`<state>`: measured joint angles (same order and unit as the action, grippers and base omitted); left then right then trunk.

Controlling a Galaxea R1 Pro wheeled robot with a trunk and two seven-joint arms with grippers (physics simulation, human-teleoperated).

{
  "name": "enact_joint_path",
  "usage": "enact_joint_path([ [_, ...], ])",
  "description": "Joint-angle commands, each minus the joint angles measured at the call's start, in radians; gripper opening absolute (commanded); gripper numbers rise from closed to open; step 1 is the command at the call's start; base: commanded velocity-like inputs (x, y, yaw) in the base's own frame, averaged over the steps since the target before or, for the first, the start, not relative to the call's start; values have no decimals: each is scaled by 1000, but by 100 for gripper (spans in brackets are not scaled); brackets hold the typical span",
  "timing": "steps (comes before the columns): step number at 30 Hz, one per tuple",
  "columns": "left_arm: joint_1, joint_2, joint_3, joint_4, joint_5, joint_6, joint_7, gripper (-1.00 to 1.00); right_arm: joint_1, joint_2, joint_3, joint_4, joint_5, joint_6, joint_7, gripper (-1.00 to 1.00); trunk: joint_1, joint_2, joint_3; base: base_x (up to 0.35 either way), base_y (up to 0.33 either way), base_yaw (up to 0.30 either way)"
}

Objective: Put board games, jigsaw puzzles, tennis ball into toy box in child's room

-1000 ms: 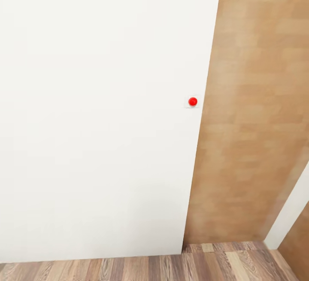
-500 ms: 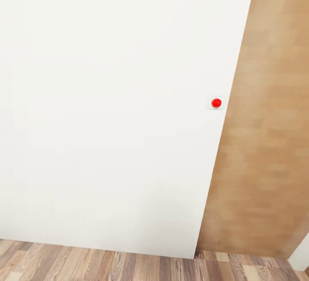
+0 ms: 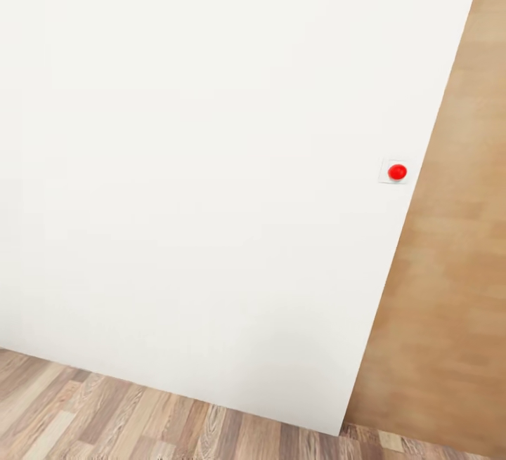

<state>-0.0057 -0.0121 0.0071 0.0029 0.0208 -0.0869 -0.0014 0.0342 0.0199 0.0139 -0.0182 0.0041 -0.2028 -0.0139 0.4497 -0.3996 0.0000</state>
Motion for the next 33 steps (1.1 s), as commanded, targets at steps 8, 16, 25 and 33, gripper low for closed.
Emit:
enact_joint_path([
  [8,0,0,1,2,2,-4,0,100,1,0,1,-2,0,-1,-1,100,0,0,0,0,0,272],
  [16,0,0,1,2,2,-4,0,100,1,0,1,-2,0,-1,-1,100,0,0,0,0,0,272],
  [25,0,0,1,2,2,-4,0,100,1,0,1,-2,0,-1,-1,100,0,0,0,0,0,272],
  [33,0,0,1,2,2,-4,0,100,1,0,1,-2,0,-1,-1,100,0,0,0,0,0,271],
])
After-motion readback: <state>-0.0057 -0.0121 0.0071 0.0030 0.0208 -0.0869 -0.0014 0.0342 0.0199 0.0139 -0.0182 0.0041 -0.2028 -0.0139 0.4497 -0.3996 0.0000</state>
